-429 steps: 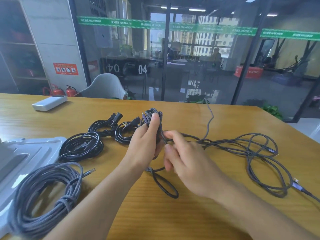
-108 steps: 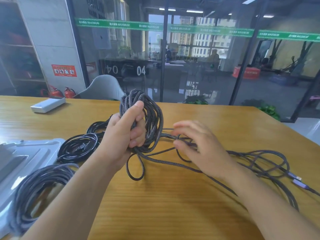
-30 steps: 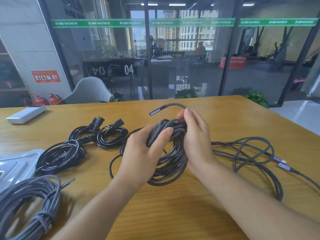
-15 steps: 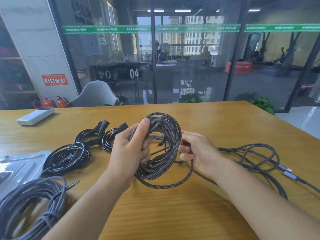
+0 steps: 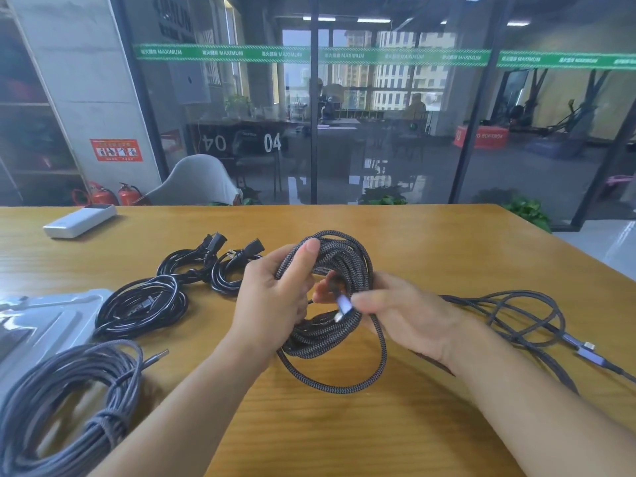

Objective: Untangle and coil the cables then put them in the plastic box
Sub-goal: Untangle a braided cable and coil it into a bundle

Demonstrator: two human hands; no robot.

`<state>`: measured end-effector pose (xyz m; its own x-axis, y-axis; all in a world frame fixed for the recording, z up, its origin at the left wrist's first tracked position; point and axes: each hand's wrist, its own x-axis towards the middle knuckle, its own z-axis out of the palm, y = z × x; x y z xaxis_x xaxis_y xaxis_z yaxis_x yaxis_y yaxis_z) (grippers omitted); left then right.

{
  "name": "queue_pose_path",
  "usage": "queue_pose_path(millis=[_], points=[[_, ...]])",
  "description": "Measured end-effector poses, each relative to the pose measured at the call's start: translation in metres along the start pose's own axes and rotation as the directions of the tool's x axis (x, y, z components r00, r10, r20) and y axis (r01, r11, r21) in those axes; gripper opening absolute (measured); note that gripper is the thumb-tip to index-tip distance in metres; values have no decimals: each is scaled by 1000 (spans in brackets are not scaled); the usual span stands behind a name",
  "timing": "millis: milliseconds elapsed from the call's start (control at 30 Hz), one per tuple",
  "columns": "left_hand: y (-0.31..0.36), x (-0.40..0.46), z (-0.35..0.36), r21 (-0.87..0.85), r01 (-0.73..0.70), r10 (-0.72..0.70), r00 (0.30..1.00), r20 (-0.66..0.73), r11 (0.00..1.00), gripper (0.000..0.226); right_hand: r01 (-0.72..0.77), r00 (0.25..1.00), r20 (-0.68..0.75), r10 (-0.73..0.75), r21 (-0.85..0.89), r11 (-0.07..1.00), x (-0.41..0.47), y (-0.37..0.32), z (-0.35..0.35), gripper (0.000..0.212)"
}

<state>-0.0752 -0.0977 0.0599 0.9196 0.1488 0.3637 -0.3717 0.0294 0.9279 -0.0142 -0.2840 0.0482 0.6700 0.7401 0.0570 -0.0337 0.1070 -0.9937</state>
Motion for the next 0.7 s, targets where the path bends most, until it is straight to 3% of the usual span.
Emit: queue_pose_path(millis=[100, 300, 400, 433, 533, 633, 700], points=[[2, -1, 2, 9, -22, 22, 1000, 13, 1000, 42, 21, 999, -26, -24, -112, 994, 0, 0, 2, 50], [5, -2, 1, -12, -24, 24, 1000, 20, 1000, 38, 65, 996, -59, -68, -53, 996, 2, 1, 8, 48], [0, 0, -2, -29, 11, -11, 1000, -5, 1000, 38, 39, 986, -155, -66, -167, 985, 5, 5, 18, 73], [-2, 1, -2, -33, 21, -22, 1000, -18, 999, 39, 49, 973, -211, -90, -191, 980, 6, 6, 22, 72], [-3, 2, -4, -8, 20, -21, 999, -42, 1000, 43, 63, 902, -390, -185, -305, 950, 8, 5, 33, 60], [-10, 5, -8, 50, -8, 11, 998, -67, 999, 43, 80, 814, -449, -368, -540, 838, 12, 7, 33, 49], [-16, 7, -10, 110, -27, 37, 995, -90, 994, 43, 85, 725, -507, -466, -606, 791, 11, 8, 31, 45]])
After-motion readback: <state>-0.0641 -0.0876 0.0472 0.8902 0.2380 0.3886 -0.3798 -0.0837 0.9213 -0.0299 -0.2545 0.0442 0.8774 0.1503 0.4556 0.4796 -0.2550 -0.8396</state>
